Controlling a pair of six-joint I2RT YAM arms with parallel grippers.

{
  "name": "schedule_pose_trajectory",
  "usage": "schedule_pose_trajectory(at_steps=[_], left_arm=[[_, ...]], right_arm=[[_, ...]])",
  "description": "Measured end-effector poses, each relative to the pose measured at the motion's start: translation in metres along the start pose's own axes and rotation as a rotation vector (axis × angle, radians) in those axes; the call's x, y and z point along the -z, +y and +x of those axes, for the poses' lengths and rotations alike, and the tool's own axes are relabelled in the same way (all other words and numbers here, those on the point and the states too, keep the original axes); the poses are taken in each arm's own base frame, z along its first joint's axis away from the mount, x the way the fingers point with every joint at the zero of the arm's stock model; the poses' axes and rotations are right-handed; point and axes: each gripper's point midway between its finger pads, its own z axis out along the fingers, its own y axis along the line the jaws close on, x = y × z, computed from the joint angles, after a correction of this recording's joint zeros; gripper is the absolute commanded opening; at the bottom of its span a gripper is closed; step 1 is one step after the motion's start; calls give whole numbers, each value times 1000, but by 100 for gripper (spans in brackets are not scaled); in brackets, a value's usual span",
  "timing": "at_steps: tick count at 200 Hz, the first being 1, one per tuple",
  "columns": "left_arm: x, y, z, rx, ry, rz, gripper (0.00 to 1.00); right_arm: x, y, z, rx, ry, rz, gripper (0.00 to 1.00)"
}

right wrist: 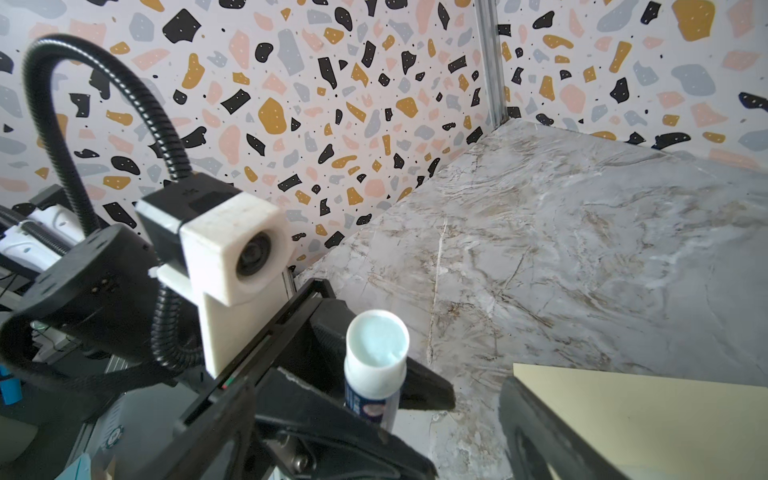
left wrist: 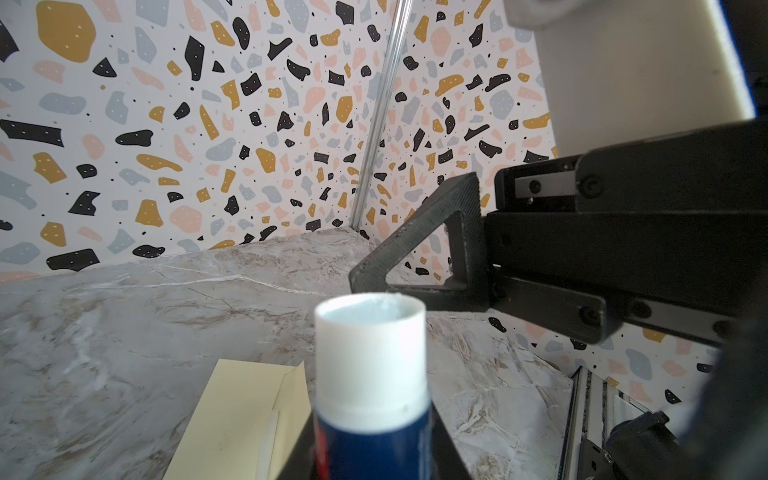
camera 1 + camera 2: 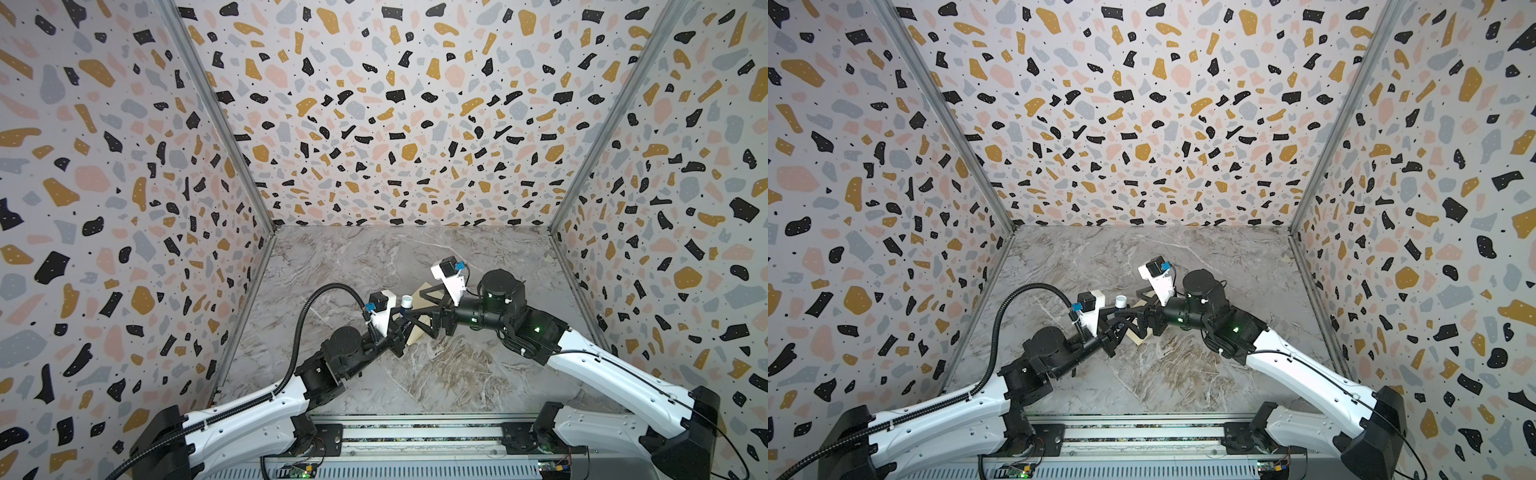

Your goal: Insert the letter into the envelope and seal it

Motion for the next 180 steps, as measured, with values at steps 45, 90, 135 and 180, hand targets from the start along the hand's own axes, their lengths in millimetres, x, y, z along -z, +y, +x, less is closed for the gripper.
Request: schedule_pose_trajectory(at_steps=[45, 90, 135, 180], left_arm=[[0, 0, 1, -6, 3, 0, 0], [0, -1, 0, -6, 1, 4, 0], [0, -1, 1, -13, 2, 7, 0], [0, -2, -1, -17, 3, 6, 35]], right_arm=[[-17, -2, 7, -5, 24, 31, 61], [-19, -5, 3, -6, 12, 51, 33], [-20, -4, 3, -13, 11, 50, 18], [-19, -4, 1, 5, 19, 62, 15]])
